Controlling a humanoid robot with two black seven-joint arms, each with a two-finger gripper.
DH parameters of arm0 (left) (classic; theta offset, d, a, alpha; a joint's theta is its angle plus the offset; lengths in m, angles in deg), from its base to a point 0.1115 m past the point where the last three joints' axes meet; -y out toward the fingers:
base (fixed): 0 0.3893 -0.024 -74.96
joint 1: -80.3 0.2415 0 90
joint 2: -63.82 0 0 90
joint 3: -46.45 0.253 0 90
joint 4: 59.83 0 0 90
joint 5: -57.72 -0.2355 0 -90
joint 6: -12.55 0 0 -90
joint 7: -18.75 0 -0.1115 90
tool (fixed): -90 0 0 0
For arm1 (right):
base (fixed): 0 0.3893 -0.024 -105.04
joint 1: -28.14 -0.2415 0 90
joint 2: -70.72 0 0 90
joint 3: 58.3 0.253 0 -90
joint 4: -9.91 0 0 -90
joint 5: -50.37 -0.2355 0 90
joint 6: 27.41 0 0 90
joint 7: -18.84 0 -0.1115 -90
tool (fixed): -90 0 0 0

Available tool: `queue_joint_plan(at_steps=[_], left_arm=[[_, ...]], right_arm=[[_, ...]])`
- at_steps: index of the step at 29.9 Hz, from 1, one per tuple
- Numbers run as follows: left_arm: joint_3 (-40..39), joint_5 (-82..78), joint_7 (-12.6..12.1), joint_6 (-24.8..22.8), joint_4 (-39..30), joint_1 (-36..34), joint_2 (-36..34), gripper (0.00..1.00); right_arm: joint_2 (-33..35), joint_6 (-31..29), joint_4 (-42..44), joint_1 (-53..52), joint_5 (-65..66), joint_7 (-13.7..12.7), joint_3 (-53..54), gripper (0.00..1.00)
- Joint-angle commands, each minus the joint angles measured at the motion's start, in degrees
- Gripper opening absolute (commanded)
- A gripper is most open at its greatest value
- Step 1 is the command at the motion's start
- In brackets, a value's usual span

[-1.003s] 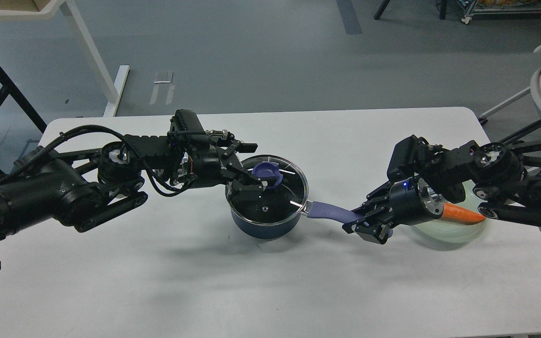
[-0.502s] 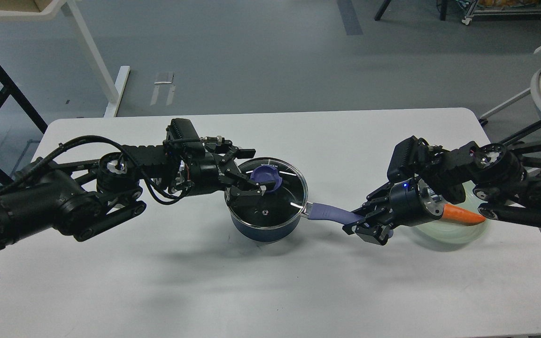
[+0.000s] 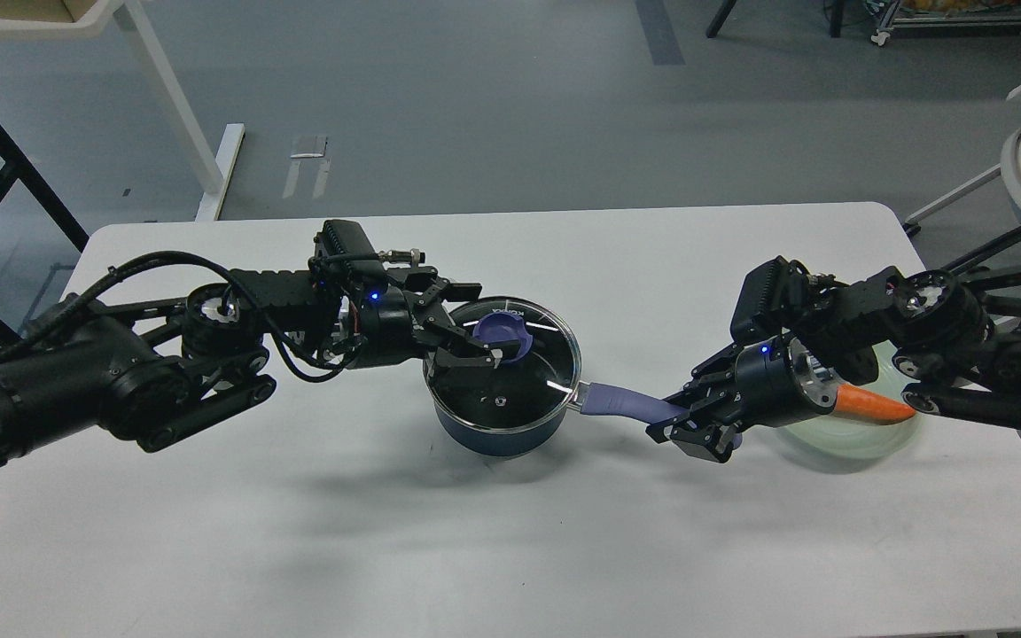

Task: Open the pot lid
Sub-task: 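Close the left gripper on the purple lid knob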

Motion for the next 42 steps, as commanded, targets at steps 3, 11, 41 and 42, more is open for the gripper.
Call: queue_joint_plan(at_steps=[3,11,41,42], left_arm=[[-0.4,0.6,0.0,-0.4,-0.2,-0.1,0.1,0.99],[-0.3,4.3,0.0,-1.2,-0.2,-1.3,0.1,0.99],[0.1,3.5,0.0,-0.8,-1.6,0.2,0.3,0.91],[0.1,3.5,0.0,-0.8,-1.5,0.2,0.4,0.84]], right_arm=[[0.1,0.0,0.0,0.0,0.0,0.0,0.0,0.33],[0.1,0.0,-0.1,0.0,0.0,0.0,-0.1,0.33],[0.2,0.0,-0.1,0.0,0.0,0.0,-0.1,0.34],[0.2,0.0,-0.1,0.0,0.0,0.0,-0.1,0.34]])
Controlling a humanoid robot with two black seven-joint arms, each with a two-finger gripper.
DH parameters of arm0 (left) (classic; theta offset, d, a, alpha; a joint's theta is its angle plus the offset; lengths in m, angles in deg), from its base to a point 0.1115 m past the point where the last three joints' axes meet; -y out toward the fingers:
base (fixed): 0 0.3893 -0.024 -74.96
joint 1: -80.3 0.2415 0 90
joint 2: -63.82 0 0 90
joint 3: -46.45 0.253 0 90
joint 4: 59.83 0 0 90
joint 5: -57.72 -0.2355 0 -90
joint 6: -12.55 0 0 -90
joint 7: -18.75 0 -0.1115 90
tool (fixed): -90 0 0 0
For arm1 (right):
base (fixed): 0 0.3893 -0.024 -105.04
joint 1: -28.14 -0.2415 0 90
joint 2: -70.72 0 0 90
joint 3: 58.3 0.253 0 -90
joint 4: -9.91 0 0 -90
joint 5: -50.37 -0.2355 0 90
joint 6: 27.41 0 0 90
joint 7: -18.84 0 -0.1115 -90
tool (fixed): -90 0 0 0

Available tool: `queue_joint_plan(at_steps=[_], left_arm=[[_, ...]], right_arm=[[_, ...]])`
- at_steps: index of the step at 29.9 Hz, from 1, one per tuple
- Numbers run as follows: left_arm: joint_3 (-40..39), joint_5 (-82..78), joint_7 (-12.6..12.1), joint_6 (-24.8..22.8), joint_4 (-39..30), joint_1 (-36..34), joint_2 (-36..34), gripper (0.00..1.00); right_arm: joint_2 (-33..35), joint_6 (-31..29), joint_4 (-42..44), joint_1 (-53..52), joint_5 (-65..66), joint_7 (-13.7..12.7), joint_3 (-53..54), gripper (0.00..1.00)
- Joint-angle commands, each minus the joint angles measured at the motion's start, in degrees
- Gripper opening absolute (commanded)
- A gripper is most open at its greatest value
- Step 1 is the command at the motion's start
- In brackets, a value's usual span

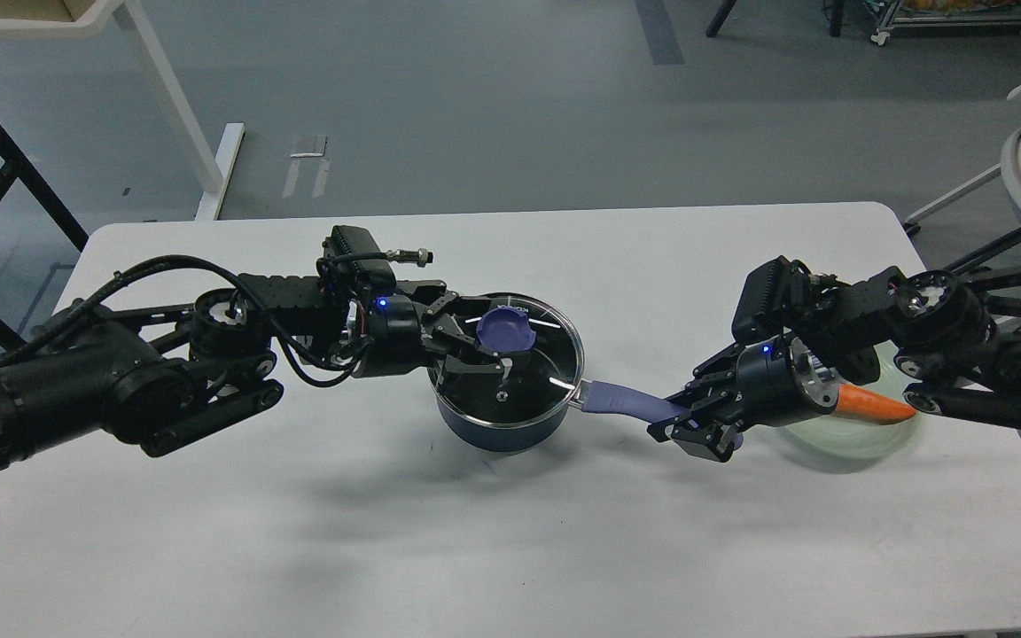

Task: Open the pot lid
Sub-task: 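Close the left gripper on the purple lid knob, then lift the glass lid off the pot with the left gripper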

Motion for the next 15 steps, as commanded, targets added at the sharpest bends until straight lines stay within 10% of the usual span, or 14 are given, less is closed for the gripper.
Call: queue_joint_plan(at_steps=[1,6,15], left_arm=[[0.1,-0.1,0.0,0.2,0.2,0.0,0.2,0.74],[0.0,-0.5,0.0,0.2,0.2,-0.1,0.2,0.25],[-0.6,-0.9,0.0,0.4,-1.1,-1.5,-2.4,0.24]], right_arm=[[0.0,0.0,0.0,0.0,-0.1,0.0,0.0,0.34],[0.1,0.0,0.0,0.0,-0.1,0.0,0.0,0.34],[0.3,0.0,0.0,0.0,-0.1,0.0,0.0,0.34]])
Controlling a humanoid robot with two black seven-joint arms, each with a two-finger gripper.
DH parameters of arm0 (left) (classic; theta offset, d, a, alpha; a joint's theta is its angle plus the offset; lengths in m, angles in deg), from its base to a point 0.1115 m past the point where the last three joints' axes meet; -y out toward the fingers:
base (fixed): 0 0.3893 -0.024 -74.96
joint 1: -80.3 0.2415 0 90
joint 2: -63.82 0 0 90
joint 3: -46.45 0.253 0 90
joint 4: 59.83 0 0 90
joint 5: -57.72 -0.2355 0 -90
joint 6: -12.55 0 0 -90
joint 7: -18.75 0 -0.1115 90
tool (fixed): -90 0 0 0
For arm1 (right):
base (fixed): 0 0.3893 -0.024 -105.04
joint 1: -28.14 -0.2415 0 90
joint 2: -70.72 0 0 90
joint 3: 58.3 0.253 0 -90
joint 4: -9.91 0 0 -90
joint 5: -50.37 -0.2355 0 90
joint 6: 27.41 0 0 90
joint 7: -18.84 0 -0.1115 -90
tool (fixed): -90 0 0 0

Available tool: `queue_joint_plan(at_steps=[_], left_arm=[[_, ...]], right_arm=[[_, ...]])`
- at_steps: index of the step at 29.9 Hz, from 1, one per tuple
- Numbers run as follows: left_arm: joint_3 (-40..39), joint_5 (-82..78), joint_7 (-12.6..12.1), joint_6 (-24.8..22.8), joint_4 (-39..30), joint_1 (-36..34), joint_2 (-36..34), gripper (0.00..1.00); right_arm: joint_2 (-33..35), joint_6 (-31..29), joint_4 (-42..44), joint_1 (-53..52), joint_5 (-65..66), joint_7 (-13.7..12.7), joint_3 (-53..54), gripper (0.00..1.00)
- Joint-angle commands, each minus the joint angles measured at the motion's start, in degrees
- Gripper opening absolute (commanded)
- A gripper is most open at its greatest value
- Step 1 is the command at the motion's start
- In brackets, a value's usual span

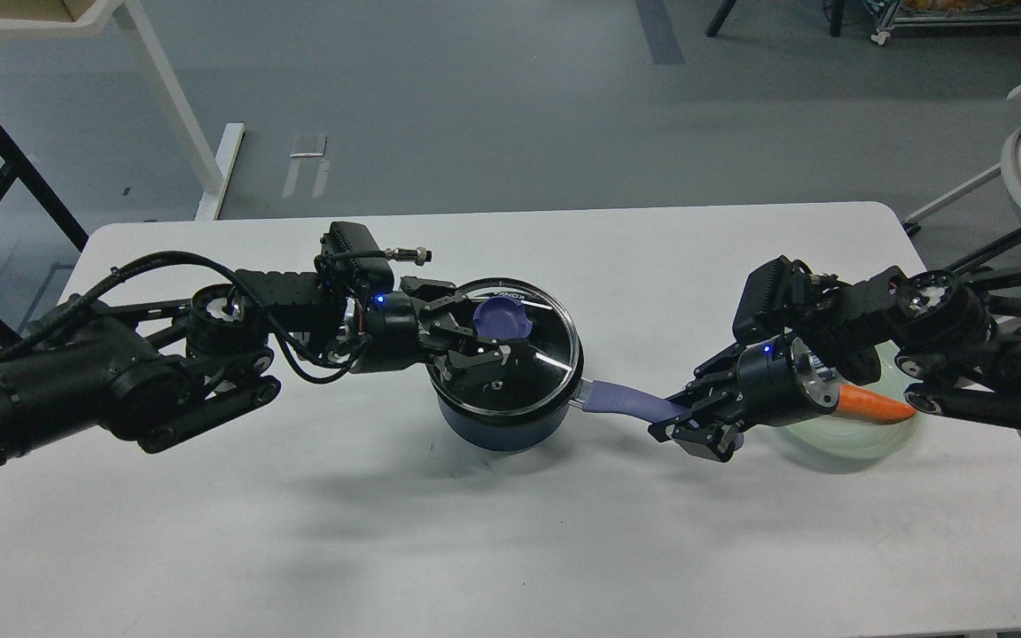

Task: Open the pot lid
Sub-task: 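Lift the glass lid off the pot with the left gripper, then lower the lid onto the table nearer the robot and release it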

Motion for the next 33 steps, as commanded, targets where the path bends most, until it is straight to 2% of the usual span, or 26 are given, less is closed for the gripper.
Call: queue_joint_plan(at_steps=[1,5,10,12,15,20,23,33], left_arm=[[-0.4,0.2,0.0,0.0,-1.4,-1.4,-2.9,0.25],[-0.5,0.6,0.0,0.1,-3.7,-3.6,-8.9,0.25],[-0.3,0.8,0.0,0.3,-6.6,-3.0,-19.1,0.26],[0.4,0.9,0.0,2.3,-7.1,-1.7,-22.7,0.27],[0.9,0.9,0.0,8.1,-7.1,4.4,-27.0,0.28],[0.8,1.1,0.0,17.5,-6.4,14.1,-29.4,0.29],[0.7,2.3,0.0,21.3,-5.8,18.8,-29.7,0.29],[0.7,4.2,0.0,23.5,-1.1,23.9,-28.6,0.37]], right_arm=[[0.2,0.0,0.0,0.0,0.0,0.0,0.0,0.34],[0.3,0.0,0.0,0.0,0.0,0.0,0.0,0.34],[0.3,0.0,0.0,0.0,0.0,0.0,0.0,0.34],[0.3,0.0,0.0,0.0,0.0,0.0,0.0,0.34],[0.3,0.0,0.0,0.0,0.0,0.0,0.0,0.34],[0.3,0.0,0.0,0.0,0.0,0.0,0.0,0.34],[0.3,0.0,0.0,0.0,0.0,0.0,0.0,0.34],[0.4,0.0,0.0,0.2,-0.1,0.0,0.1,0.34]])
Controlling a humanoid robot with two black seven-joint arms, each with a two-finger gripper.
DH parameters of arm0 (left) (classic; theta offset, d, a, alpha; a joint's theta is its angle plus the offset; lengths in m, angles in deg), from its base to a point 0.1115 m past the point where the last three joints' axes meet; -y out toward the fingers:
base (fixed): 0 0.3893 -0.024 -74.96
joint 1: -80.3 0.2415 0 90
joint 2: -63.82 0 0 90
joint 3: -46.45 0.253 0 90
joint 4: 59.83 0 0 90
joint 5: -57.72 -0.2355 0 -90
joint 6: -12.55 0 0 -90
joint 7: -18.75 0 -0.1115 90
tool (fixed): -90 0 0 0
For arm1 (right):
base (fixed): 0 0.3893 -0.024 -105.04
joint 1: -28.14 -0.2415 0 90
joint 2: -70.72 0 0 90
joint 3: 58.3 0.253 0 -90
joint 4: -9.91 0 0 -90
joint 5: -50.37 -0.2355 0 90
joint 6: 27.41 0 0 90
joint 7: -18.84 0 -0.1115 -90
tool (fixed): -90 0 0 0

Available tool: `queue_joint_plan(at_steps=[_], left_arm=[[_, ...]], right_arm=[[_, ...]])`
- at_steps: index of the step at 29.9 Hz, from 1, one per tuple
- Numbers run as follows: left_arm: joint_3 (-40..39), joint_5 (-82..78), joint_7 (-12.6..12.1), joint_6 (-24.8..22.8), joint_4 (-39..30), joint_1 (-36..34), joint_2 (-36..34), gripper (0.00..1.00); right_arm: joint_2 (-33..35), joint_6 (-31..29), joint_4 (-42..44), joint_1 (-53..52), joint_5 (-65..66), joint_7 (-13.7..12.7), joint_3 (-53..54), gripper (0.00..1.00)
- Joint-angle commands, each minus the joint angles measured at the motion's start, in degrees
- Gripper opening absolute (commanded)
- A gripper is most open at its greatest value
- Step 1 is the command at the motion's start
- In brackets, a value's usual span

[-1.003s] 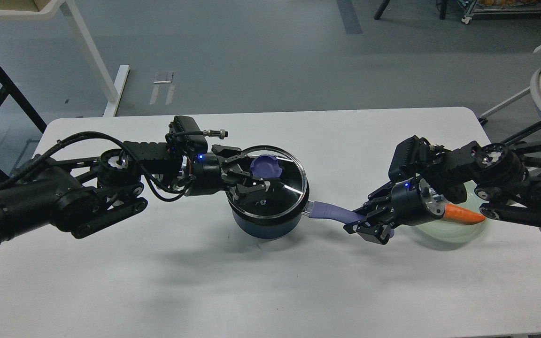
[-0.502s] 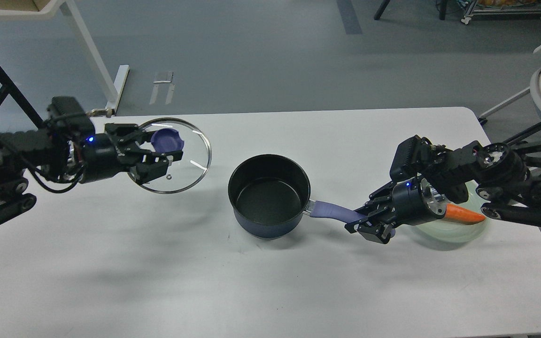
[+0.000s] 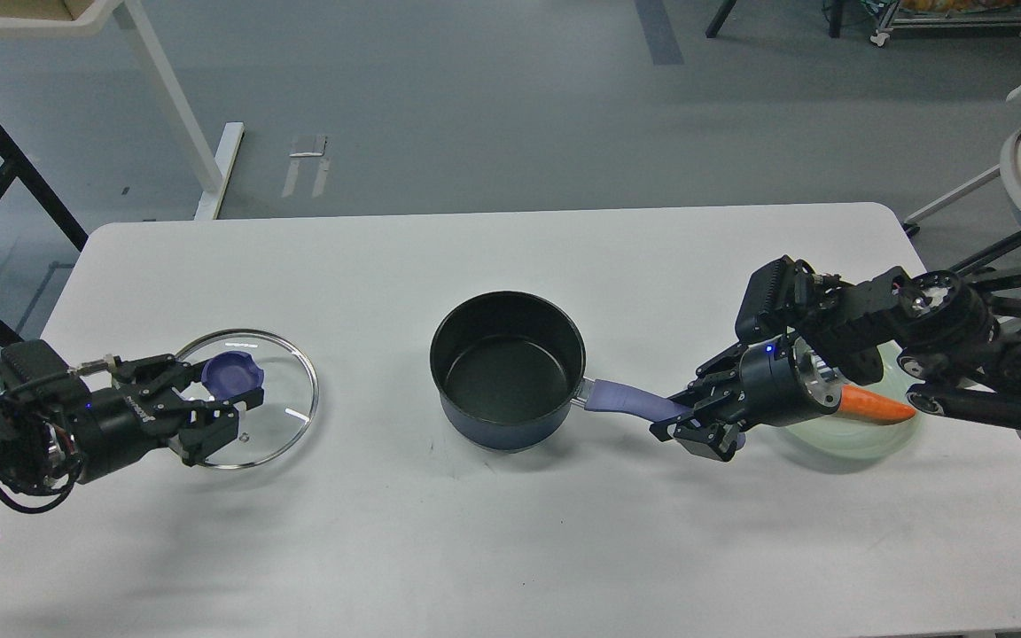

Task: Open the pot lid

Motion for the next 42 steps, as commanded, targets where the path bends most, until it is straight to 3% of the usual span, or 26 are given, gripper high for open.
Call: queue_joint_plan(at_steps=[1,4,9,18,26,30,35,39,42], left_arm=[[0.1,1.4,0.0,0.2,1.0,1.2,0.2,0.41],[0.1,2.2,0.0,0.5,1.3,2.1,0.3,0.60],[0.0,2.3,0.0,0.5,1.6,2.6,0.3,0.76],[-0.3,2.4,0.0,0.5,1.6,2.6,0.1,0.95],[-5.9,6.8,0.0,-0.8,-3.5,0.8,-2.2,0.98],[-7.0,21.6,0.0,-6.4,-6.5,-4.8,-2.2,0.98],[-6.9,48.5,0.0,-15.7,-6.4,-10.2,-1.5,0.98],[-6.8,65.5,0.0,-22.0,-5.9,-10.5,-1.5,0.99],[-6.7,72.9,0.0,-25.2,-5.9,-10.2,-1.0,0.99]], right_arm=[[0.2,0.0,0.0,0.1,0.0,0.0,0.0,0.34],[0.2,0.0,0.0,0.1,-0.1,0.0,0.0,0.34],[0.2,0.2,0.0,0.2,-0.1,0.0,0.0,0.34],[0.2,0.4,0.0,0.2,-0.1,0.0,0.0,0.35],[0.2,0.4,0.0,0.2,0.0,0.0,0.0,0.35],[0.2,0.4,0.0,0.2,0.0,0.0,0.0,0.38],[0.2,0.4,0.0,-0.1,-0.1,0.0,0.0,0.67],[2.5,0.4,-0.6,-2.2,-3.5,0.0,0.4,0.99],[5.7,0.4,-2.5,-5.6,-8.5,0.0,1.0,0.99]])
